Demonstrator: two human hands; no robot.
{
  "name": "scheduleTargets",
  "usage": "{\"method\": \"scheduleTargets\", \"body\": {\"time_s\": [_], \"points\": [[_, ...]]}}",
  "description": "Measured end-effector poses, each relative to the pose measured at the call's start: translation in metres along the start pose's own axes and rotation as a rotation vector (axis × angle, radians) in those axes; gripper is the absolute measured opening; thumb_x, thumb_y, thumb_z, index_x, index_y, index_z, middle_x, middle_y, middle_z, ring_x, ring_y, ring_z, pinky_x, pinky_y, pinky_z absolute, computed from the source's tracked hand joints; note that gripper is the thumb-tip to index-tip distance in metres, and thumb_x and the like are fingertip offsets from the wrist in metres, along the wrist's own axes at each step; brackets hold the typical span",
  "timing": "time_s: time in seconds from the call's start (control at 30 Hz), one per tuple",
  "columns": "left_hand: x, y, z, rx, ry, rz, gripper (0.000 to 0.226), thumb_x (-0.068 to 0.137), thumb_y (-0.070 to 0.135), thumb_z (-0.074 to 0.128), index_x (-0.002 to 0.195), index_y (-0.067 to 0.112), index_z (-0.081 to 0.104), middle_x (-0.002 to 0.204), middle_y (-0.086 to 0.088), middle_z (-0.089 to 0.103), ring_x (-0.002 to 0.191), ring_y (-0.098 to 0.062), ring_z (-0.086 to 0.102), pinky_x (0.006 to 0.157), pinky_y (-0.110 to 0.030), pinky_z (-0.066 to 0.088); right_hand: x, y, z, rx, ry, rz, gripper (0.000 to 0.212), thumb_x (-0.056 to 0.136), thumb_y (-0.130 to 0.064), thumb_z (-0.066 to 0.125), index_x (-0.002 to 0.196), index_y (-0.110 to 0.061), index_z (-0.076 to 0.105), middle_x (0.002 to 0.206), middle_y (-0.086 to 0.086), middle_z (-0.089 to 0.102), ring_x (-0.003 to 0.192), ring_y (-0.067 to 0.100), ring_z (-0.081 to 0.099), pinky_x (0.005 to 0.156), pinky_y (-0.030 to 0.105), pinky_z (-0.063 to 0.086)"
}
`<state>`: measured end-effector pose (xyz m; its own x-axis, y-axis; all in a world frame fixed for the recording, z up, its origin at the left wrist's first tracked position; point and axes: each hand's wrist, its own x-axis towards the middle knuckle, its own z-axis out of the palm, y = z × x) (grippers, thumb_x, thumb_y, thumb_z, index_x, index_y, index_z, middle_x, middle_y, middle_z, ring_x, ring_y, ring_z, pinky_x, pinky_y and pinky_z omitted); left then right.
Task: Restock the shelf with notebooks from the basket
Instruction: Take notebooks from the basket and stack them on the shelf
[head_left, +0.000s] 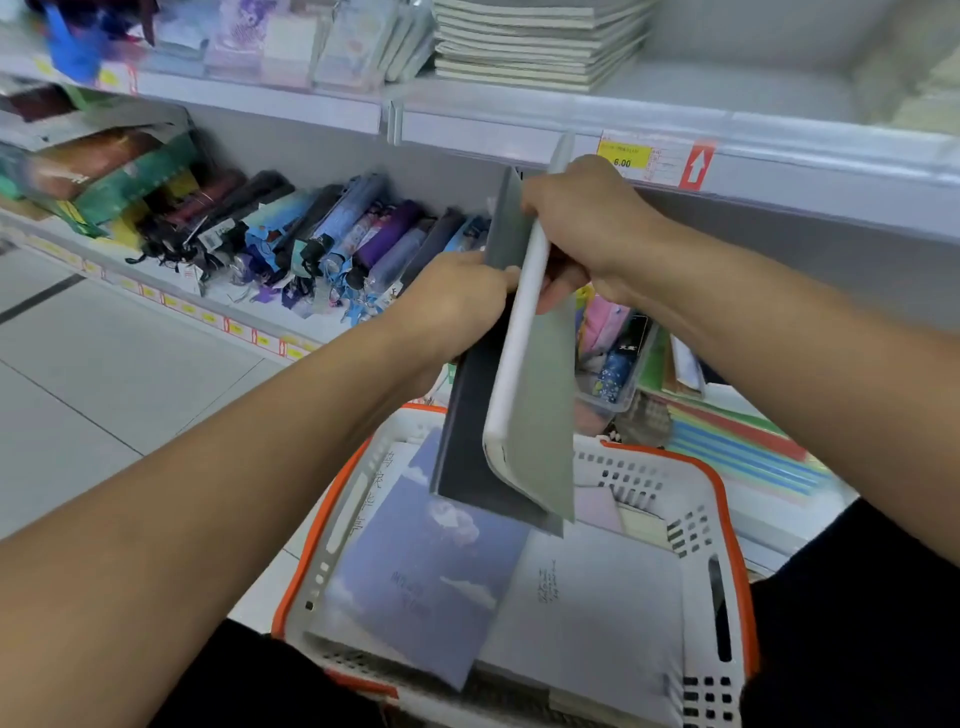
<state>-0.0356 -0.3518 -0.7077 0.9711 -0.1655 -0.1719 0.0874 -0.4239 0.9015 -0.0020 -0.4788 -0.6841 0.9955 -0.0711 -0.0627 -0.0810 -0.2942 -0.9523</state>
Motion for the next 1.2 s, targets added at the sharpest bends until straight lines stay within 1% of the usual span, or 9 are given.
{"method": "scheduleTargets", "body": {"time_s": [0.13,0.27,0.43,0.6,0.8,0.93,1.0,1.1,1.2], "points": [[0.002,-0.002,-0.001,-0.04,0.062,0.031,0.026,0.094,0.021,0.056,0.068,0.015,0.061,0.059,0.006,0.059,0.055,-0.008,0.049,0.051,-0.014,0.038,-0.003,0.001,0.013,-0.129,0.025,-0.107,0.018,0.092,-0.014,0.043,0.079,-0.003,0.045,0.045,0.018,0.052,0.048,0.048,0.065,0.043,0.062,0.053],[0.0,-0.003,-0.003,-0.02,0.108,0.046,0.038,0.096,0.017,0.054,0.058,0.018,0.048,0.037,0.015,0.048,0.034,0.001,0.042,0.038,-0.009,0.031,-0.006,0.004,0.021,-0.108,-0.007,-0.074,0.027,0.094,-0.019,0.043,0.079,0.0,0.053,0.058,0.023,0.062,0.046,0.042,0.065,0.042,0.053,0.056],[-0.002,-0.004,-0.008,-0.012,0.178,0.025,0.031,0.096,0.028,0.05,0.069,0.014,0.055,0.065,0.0,0.057,0.058,-0.013,0.048,0.057,-0.025,0.039,-0.012,0.006,0.032,-0.111,-0.019,-0.092,0.031,0.094,-0.027,0.047,0.079,-0.002,0.057,0.068,0.027,0.066,0.044,0.039,0.065,0.039,0.047,0.056],[-0.001,0.0,-0.016,-0.095,0.156,-0.018,0.083,0.071,0.089,0.041,0.105,0.019,0.071,0.107,-0.002,0.073,0.098,-0.015,0.068,0.09,-0.03,0.048,-0.012,0.002,0.034,0.133,-0.098,-0.005,0.042,0.1,-0.052,0.047,0.087,-0.012,0.056,0.066,0.008,0.05,0.033,0.016,0.057,0.044,0.031,0.055],[0.002,-0.001,-0.039,-0.341,0.166,0.047,0.019,0.094,0.025,0.061,0.098,0.011,0.074,0.092,-0.008,0.077,0.079,-0.023,0.073,0.077,-0.038,0.057,-0.007,-0.017,0.008,0.509,-0.36,0.014,0.045,0.102,-0.043,0.051,0.13,-0.008,0.044,0.082,0.014,0.055,0.066,0.023,0.064,0.063,0.033,0.058],[0.005,0.001,-0.068,-0.536,0.224,0.097,0.025,0.095,0.02,0.057,0.114,0.007,0.069,0.104,-0.011,0.075,0.094,-0.029,0.072,0.082,-0.043,0.059,-0.003,-0.011,0.001,-0.193,0.035,-0.436,0.06,0.092,-0.042,0.067,0.143,-0.021,0.043,0.116,-0.001,0.053,0.103,0.011,0.056,0.089,0.026,0.049],[0.003,0.001,-0.084,-0.645,0.276,0.108,0.026,0.095,0.022,0.057,0.113,0.007,0.069,0.103,-0.01,0.076,0.089,-0.027,0.073,0.073,-0.04,0.061,-0.001,-0.002,-0.009,-0.235,0.129,-0.39,0.076,0.086,-0.049,0.071,0.148,-0.021,0.037,0.132,-0.001,0.047,0.119,0.014,0.05,0.103,0.033,0.044],[-0.001,0.003,-0.105,-0.799,0.316,0.106,0.027,0.093,0.026,0.057,0.11,0.011,0.071,0.103,-0.008,0.076,0.088,-0.026,0.074,0.066,-0.037,0.061,-0.003,0.008,-0.024,0.035,-0.142,-0.047,0.081,0.079,-0.064,0.069,0.144,-0.021,0.046,0.141,-0.001,0.055,0.122,0.017,0.058,0.098,0.039,0.051],[-0.002,0.005,-0.115,-0.892,0.324,0.136,0.029,0.094,0.028,0.054,0.112,0.013,0.071,0.105,-0.008,0.075,0.09,-0.027,0.074,0.068,-0.038,0.061,-0.01,0.017,-0.027,0.418,-0.641,0.139,0.05,0.086,-0.053,0.068,0.123,-0.019,0.071,0.131,0.008,0.067,0.119,0.028,0.065,0.091,0.049,0.057]]}}
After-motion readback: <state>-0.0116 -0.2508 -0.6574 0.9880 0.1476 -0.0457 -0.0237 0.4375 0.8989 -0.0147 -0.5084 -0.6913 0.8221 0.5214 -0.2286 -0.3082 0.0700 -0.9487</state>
